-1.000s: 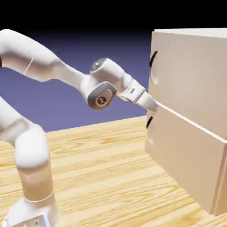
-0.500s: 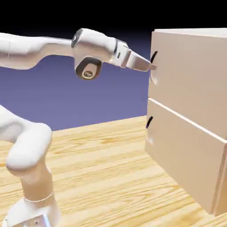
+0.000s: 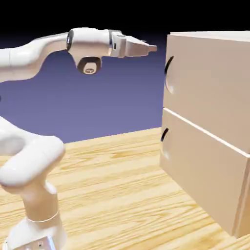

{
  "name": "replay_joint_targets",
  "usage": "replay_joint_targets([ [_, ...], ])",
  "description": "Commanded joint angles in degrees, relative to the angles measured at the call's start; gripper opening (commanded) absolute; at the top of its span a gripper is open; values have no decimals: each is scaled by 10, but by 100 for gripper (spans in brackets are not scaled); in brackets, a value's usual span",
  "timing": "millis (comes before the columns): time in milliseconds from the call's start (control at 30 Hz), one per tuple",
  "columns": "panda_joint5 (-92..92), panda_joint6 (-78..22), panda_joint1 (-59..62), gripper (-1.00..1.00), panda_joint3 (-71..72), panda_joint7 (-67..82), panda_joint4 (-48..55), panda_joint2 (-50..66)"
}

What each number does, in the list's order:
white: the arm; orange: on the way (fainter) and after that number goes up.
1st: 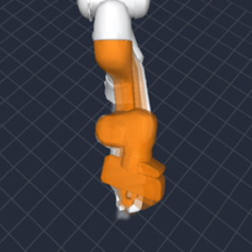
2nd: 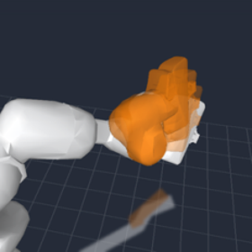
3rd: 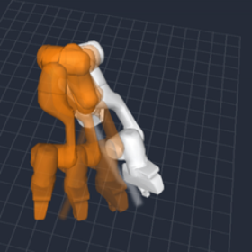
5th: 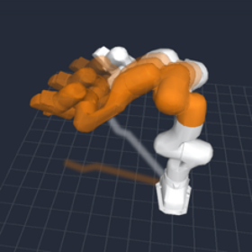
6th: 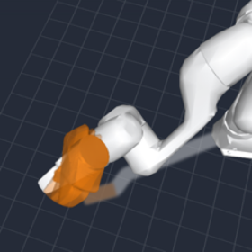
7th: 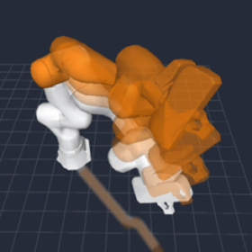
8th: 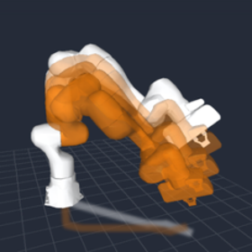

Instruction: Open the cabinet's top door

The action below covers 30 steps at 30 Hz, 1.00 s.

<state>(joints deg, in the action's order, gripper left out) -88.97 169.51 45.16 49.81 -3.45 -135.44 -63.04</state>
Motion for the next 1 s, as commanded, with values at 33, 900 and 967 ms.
replay_joint_targets([
  [33, -50, -3, 26, 0, 28, 22, 14, -17],
  [900, -484, -68, 291, -100, 252, 211, 167, -167],
  [967, -502, -101, 260, -100, 235, 232, 125, -177],
])
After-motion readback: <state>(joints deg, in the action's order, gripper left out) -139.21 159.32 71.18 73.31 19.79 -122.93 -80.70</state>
